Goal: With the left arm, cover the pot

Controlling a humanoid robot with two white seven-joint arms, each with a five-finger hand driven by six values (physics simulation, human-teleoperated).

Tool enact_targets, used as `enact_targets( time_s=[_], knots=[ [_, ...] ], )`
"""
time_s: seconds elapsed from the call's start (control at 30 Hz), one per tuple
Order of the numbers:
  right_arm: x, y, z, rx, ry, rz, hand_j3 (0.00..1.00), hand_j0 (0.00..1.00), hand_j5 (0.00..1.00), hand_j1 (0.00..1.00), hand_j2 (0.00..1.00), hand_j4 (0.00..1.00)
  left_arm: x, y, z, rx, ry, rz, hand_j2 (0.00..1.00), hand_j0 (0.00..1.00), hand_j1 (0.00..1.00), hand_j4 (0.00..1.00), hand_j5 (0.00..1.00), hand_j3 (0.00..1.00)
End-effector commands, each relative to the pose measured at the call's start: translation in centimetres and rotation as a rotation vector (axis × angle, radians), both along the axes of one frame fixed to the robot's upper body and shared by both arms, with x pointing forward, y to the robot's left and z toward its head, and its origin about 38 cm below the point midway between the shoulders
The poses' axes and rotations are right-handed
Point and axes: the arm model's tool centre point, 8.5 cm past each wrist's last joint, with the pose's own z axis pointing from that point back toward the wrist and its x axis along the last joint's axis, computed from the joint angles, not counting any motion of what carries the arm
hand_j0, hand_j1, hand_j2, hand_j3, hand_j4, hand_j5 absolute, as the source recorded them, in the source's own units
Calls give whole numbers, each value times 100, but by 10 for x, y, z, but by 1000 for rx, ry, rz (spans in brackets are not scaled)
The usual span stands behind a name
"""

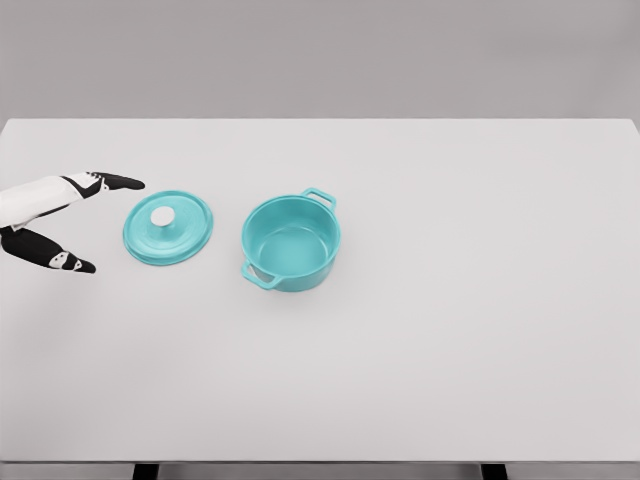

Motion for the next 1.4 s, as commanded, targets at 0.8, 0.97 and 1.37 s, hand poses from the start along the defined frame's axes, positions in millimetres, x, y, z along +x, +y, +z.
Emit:
enact_targets(
  time_s=[0.8, 0.97, 1.37],
  knots=[
    [-12, 0, 0, -1, 23, -7, 100, 100, 100, 100, 100, 100, 69, -36, -68, -97, 137, 66, 100, 100, 100, 100, 100, 100],
    [-12, 0, 0, -1, 23, -7, 100, 100, 100, 100, 100, 100, 72, -29, -70, -72, 141, 88, 92, 92, 92, 92, 92, 92],
    [-12, 0, 0, -1, 23, -7, 100, 100, 100, 100, 100, 100, 81, -32, -78, -44, 147, 106, 88, 88, 88, 88, 88, 88]
  ],
)
